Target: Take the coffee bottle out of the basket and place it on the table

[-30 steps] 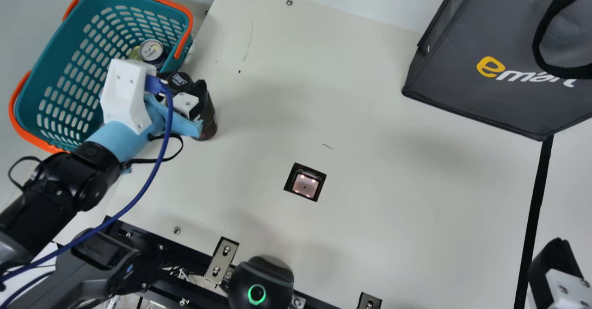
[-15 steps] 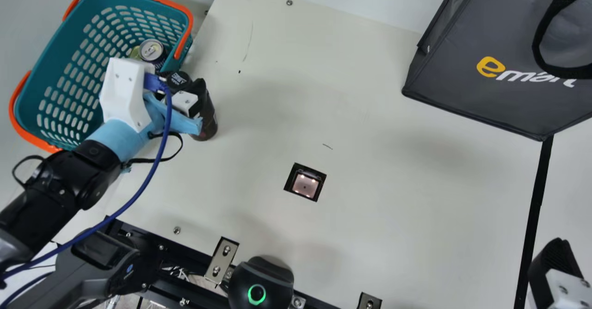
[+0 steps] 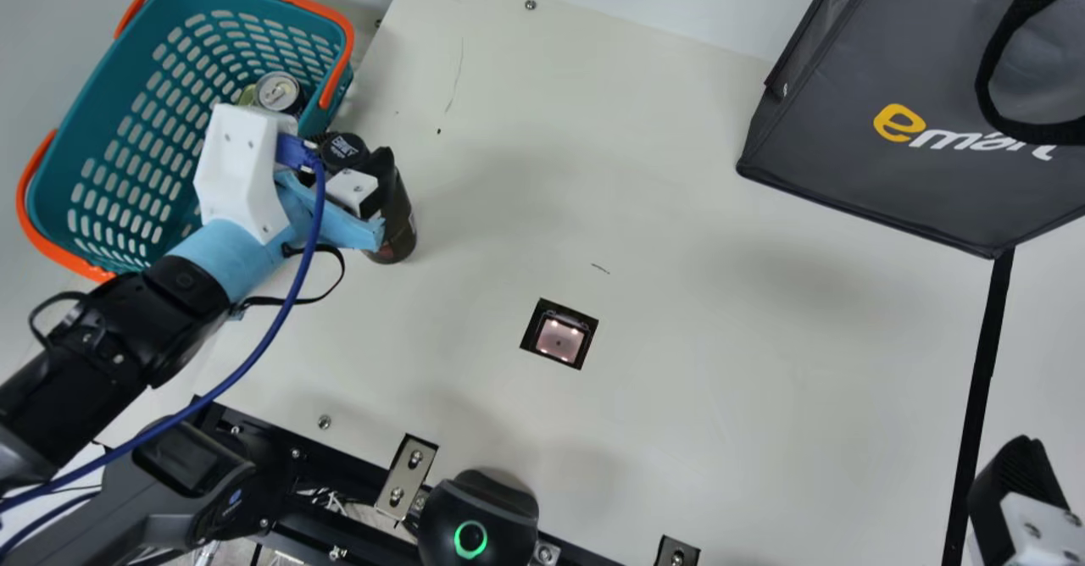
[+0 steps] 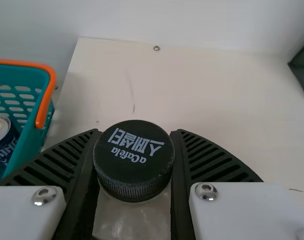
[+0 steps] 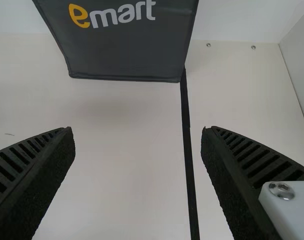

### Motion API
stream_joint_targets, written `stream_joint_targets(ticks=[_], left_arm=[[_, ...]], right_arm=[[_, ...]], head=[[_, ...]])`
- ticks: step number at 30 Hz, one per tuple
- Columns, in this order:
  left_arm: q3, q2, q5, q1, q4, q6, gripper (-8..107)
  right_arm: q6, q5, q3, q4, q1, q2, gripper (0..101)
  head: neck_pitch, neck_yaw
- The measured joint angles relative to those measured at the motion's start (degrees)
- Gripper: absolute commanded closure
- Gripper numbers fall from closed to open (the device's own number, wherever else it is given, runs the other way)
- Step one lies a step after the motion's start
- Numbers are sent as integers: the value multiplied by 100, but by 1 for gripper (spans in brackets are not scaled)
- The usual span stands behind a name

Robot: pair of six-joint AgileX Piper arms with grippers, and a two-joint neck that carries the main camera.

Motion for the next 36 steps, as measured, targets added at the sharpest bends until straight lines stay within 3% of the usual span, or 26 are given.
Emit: stream_joint_targets(ticks=[19, 36], left_arm=[[4, -28, 66, -530, 1097, -1048, 84], [114, -6, 173, -893, 1859, -1848, 27]], right_arm=[[0, 0, 0, 0, 0, 0, 10], [0, 0, 0, 0, 0, 0, 10]], head=[[0, 9], [0, 9]])
